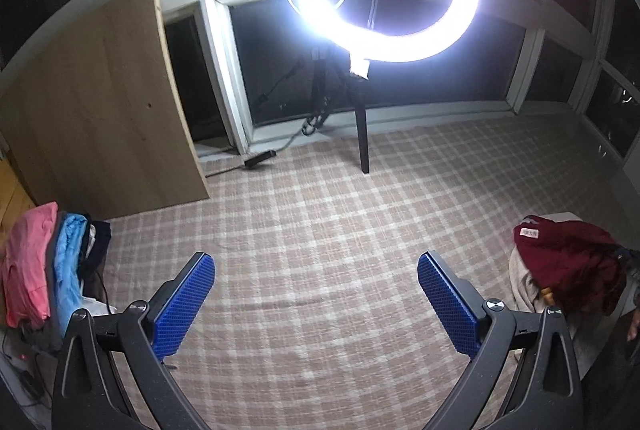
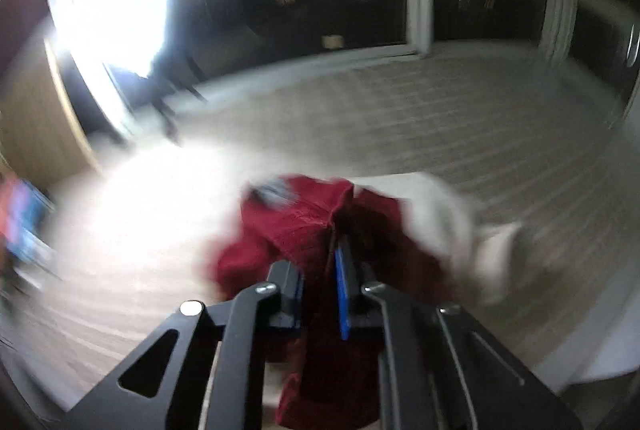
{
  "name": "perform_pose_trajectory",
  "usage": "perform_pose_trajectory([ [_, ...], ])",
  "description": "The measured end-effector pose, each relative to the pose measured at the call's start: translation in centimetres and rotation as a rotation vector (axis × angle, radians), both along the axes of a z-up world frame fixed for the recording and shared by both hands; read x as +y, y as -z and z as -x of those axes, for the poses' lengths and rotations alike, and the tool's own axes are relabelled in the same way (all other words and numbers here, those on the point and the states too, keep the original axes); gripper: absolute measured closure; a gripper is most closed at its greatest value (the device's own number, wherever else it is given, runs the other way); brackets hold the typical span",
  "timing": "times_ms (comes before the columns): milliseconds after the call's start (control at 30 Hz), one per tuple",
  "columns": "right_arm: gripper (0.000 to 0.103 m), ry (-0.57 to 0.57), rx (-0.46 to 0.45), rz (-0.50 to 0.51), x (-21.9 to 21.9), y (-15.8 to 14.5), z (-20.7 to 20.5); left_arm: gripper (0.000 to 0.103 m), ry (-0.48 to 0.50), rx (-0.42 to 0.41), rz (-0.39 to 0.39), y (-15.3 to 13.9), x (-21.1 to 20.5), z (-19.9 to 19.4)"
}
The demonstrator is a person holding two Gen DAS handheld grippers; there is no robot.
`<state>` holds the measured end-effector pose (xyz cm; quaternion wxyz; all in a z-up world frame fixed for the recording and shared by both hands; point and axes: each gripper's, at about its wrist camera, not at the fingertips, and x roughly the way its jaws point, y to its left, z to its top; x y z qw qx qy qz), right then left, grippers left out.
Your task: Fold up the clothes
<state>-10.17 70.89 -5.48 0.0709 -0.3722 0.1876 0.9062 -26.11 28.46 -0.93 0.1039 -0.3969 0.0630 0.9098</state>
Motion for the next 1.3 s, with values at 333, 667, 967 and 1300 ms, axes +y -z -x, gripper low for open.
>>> perform_pose_trajectory([
  [333, 0.092, -0.03, 0.102, 0.088, -6.5, -4.8, 0.2, 0.001, -0.086, 0.049, -0.018, -1.5, -9.4, -3.4],
  [667, 0.087, -0.473, -0.002, 0.149, -29.5, -3.2, 8.9, 0.001, -0.14, -0.076, -0.032, 2.9, -16.1, -5.9],
  [967, 0.031, -0.375, -0.106, -0.072, -22.0, -1.3, 8.1, 0.001, 0.061, -0.261, 0.023, 12.0, -8.8, -7.7],
  [1300, 0.077, -0.715, -0.13, 0.283, -29.0, 0.3, 14.9, 0.002, 0.097, -0.234, 0.071, 11.3, -5.6, -9.0],
])
